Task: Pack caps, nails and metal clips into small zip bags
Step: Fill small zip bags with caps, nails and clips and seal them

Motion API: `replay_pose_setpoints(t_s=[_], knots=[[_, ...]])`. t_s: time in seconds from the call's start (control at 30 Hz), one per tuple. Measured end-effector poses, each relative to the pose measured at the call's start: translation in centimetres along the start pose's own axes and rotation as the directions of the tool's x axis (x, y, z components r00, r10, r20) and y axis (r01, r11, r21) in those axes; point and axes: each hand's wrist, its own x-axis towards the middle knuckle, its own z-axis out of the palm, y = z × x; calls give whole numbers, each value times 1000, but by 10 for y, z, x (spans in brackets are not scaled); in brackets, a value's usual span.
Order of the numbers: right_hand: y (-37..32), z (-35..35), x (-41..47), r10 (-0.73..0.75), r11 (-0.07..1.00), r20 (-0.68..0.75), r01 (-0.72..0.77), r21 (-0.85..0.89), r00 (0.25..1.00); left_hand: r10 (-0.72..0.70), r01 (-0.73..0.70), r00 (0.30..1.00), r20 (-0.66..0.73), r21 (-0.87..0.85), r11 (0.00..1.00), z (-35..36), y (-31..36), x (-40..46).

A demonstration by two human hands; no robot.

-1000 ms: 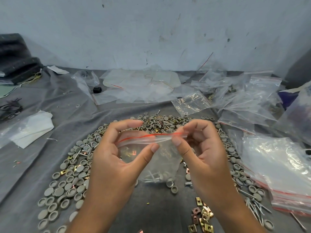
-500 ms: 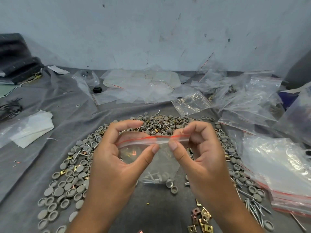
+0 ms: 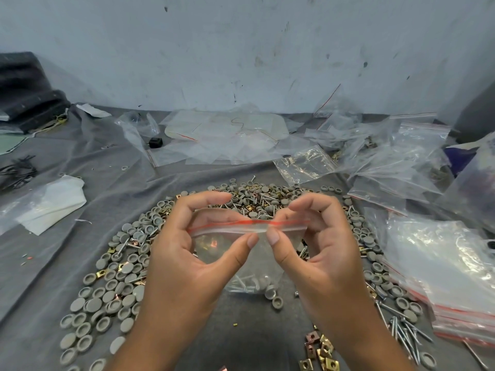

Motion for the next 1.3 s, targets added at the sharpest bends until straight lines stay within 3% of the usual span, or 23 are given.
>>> replay_pose_setpoints(t_s=[0.93, 1.3], knots=[[-5, 3, -1, 53, 995, 50, -48, -83, 997, 24, -21, 996, 81, -43, 999, 1, -1, 3], [-7, -4, 2, 43, 994, 17, -41, -101, 999, -50, 56, 997, 59, -109, 992, -4, -2, 4]])
